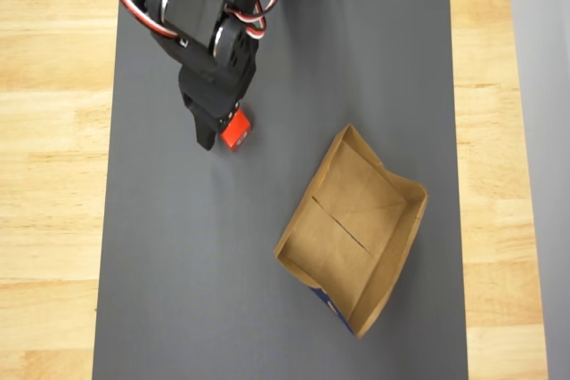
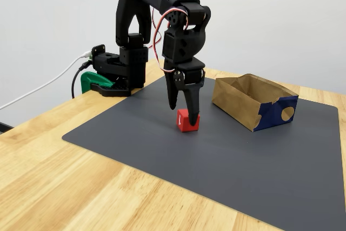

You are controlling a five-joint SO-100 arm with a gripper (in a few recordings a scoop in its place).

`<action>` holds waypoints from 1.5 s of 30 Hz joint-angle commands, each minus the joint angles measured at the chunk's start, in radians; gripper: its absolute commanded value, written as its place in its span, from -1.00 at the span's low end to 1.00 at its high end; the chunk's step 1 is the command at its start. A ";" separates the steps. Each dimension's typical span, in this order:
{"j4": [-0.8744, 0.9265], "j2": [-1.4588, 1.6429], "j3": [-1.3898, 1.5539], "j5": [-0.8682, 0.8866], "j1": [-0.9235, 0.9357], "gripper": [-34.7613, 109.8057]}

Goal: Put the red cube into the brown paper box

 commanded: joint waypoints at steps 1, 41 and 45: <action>0.009 0.012 -0.018 0.009 0.011 -0.04; -0.083 0.189 -0.011 -0.149 0.005 -0.52; -0.028 0.325 -0.012 -0.166 -0.015 -0.52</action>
